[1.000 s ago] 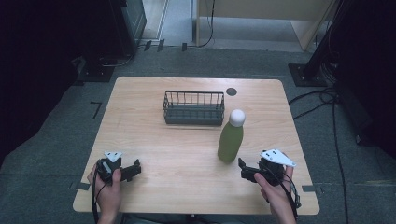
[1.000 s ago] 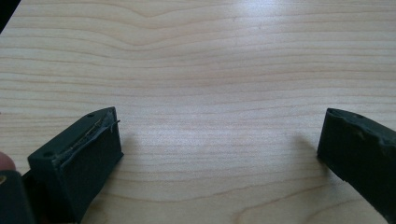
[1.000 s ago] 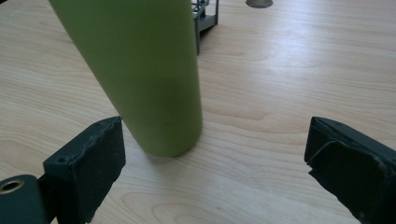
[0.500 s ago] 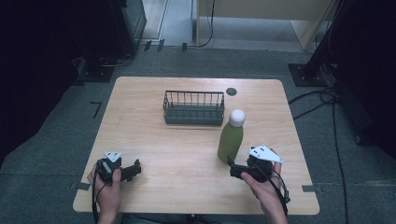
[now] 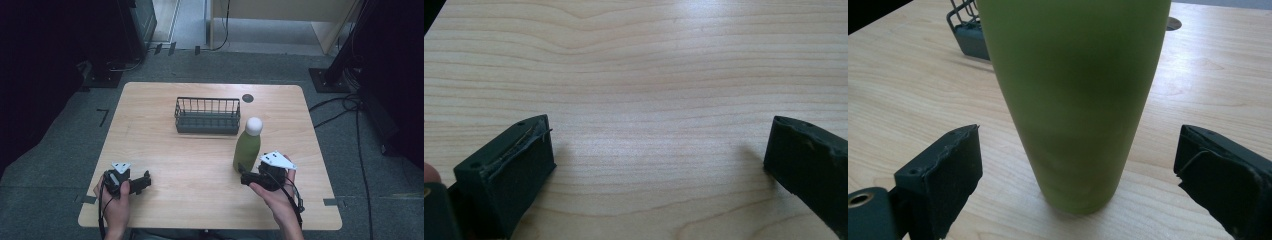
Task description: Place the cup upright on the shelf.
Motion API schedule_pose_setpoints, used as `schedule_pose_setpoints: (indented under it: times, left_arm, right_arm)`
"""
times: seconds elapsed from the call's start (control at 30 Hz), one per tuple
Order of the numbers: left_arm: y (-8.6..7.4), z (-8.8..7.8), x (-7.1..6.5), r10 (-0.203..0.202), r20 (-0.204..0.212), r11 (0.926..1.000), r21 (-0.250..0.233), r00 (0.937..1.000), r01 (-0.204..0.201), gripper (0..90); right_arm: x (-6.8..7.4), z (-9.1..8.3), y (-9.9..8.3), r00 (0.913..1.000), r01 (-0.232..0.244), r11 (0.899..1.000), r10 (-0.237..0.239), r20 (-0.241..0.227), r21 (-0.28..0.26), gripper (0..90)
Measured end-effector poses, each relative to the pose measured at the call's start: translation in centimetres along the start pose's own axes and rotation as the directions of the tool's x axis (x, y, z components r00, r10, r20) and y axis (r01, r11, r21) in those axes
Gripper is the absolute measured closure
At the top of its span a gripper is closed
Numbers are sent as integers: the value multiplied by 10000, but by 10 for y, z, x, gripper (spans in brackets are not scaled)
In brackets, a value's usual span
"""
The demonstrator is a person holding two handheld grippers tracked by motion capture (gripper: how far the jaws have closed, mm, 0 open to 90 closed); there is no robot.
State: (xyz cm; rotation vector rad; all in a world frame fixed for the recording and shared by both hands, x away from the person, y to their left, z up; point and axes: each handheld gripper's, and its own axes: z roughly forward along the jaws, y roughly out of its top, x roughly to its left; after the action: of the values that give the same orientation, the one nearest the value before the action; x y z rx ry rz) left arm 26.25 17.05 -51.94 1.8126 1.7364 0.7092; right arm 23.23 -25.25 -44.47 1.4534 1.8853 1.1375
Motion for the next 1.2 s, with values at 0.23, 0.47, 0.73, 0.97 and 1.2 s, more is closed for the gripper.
schedule_pose_setpoints:
  times: [0.23, 0.47, 0.73, 0.97, 1.2]
  left_arm:
    - [0, 0, 0, 0, -1, 10000, 0, 10000, 0, 0]
    - [0, 0, 0, 0, 1, 10000, 1, 10000, 0, 0]
    - [0, 0, 0, -1, 0, 10000, 0, 10000, 1, 0]
    - [0, 0, 0, 0, 0, 10000, 1, 10000, 0, 0]
    - [0, 0, 0, -4, 3, 10000, 1, 10000, 4, 0]
  right_arm:
    - [3, 5, 6, 9984, -504, 9982, 512, 225, -316, 105]
    - [7, 11, 10, 9971, -664, 9968, 680, 338, -451, 146]
    - [11, 17, 13, 9957, -672, 9964, 703, 604, -522, 176]
    - [12, 23, 14, 9945, -690, 9963, 727, 750, -511, 176]
    - [12, 28, 16, 9935, -733, 9954, 783, 827, -617, 177]
